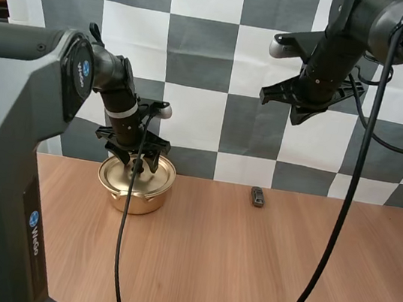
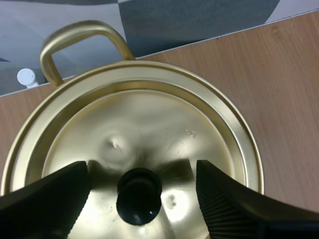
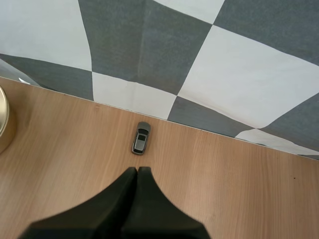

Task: Open the pot, put the car inside, and close it

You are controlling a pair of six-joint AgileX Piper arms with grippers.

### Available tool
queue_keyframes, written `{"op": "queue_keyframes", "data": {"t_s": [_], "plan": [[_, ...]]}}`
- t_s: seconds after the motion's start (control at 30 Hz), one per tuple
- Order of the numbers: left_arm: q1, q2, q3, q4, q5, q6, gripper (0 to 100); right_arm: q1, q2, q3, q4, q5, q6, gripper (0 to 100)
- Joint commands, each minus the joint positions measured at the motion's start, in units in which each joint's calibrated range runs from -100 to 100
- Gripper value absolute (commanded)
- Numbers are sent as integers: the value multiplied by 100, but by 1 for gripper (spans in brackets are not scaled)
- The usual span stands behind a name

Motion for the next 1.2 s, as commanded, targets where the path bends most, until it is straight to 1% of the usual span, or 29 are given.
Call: {"op": "queue_keyframes", "data": {"t_s": [0.0,0.13,0.17,0.2,0.23,0.27,0.3,0.6,0.93,1.17], "plan": [[-4,13,5,0,61,-7,100,4,-1,3,2,0,4,0],[-4,13,5,0,230,-7,100,4,-1,3,2,0,4,0],[-4,13,5,0,264,-28,85,4,-1,3,2,0,4,0],[-4,13,5,0,305,-116,62,4,-1,3,2,0,4,0],[-4,13,5,0,329,-214,41,4,-1,3,2,0,4,0],[-4,13,5,11,347,-363,15,4,-1,3,2,0,4,0],[-4,13,5,11,347,-475,0,4,-1,3,2,0,4,0],[-4,-24,-7,22,251,-499,1,4,-1,3,2,0,4,0],[-4,-468,-469,8,313,-499,0,4,-1,3,2,0,4,0],[-4,-899,-986,-5,1221,-499,0,4,-1,3,2,0,4,0]]}}
